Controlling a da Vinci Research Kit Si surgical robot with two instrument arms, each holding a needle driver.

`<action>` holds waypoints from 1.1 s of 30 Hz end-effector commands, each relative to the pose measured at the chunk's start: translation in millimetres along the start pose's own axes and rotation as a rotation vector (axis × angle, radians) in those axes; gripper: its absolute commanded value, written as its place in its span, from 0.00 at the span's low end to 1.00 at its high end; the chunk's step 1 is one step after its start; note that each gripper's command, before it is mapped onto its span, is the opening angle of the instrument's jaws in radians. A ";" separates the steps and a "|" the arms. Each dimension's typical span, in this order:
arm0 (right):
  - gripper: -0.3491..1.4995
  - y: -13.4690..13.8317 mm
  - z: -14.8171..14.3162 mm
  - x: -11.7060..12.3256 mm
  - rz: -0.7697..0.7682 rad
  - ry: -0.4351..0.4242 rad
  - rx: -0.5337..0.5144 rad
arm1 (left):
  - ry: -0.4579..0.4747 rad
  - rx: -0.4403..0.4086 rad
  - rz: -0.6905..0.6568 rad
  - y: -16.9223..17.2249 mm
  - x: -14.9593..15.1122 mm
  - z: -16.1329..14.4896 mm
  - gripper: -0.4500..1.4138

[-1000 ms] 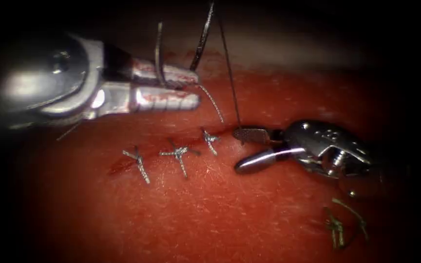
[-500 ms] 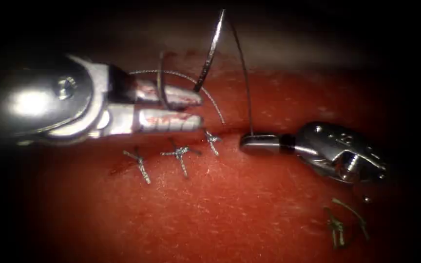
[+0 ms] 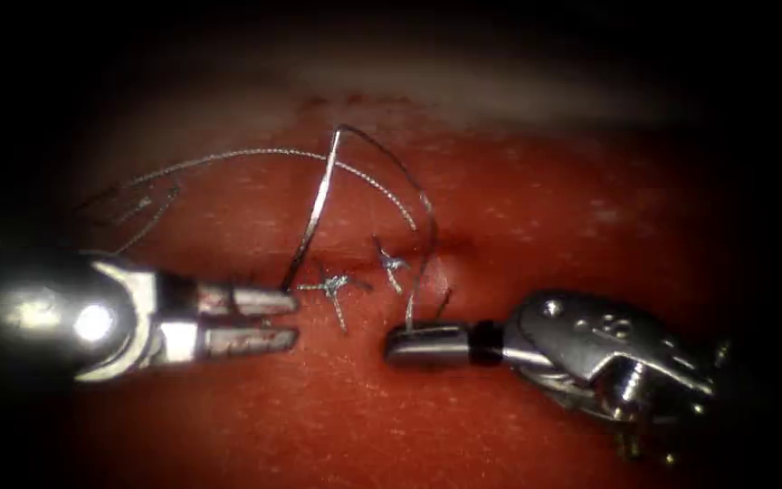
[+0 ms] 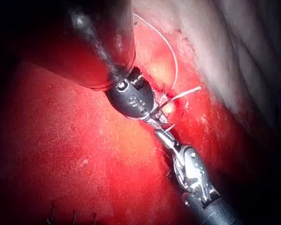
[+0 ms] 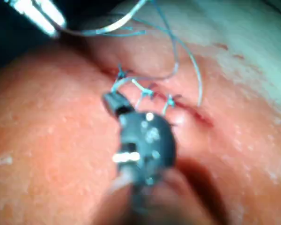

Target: Wound Closure

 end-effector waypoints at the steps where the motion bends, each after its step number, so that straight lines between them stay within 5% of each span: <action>1: 0.00 -1.6 1.7 0.0 -0.001 -0.005 0.021 | -0.004 0.006 -0.006 0.4 -0.5 0.1 0.05; 8: 0.00 -3.4 2.1 0.7 -0.061 -0.002 0.047 | -0.022 0.044 -0.010 -0.4 -2.1 -2.9 0.05; 9: 0.54 -2.9 1.1 1.0 -0.176 0.022 0.018 | -0.027 0.055 -0.002 -0.7 -2.5 -3.5 0.05; 10: 0.70 -2.5 0.5 1.2 -0.204 0.029 0.000 | -0.029 0.059 -0.004 -0.9 -2.6 -3.7 0.05; 12: 0.84 -1.4 -1.1 1.6 -0.253 0.043 -0.053 | -0.033 0.066 -0.007 -1.2 -3.0 -4.3 0.05; 20: 0.88 2.8 -6.1 0.9 -0.390 0.062 -0.154 | -0.049 0.098 -0.020 -2.0 -4.7 -7.6 0.05; 33: 0.78 9.5 -3.3 -2.3 -0.341 0.092 -0.292 | -0.043 0.107 -0.035 -1.3 -5.3 -7.4 0.05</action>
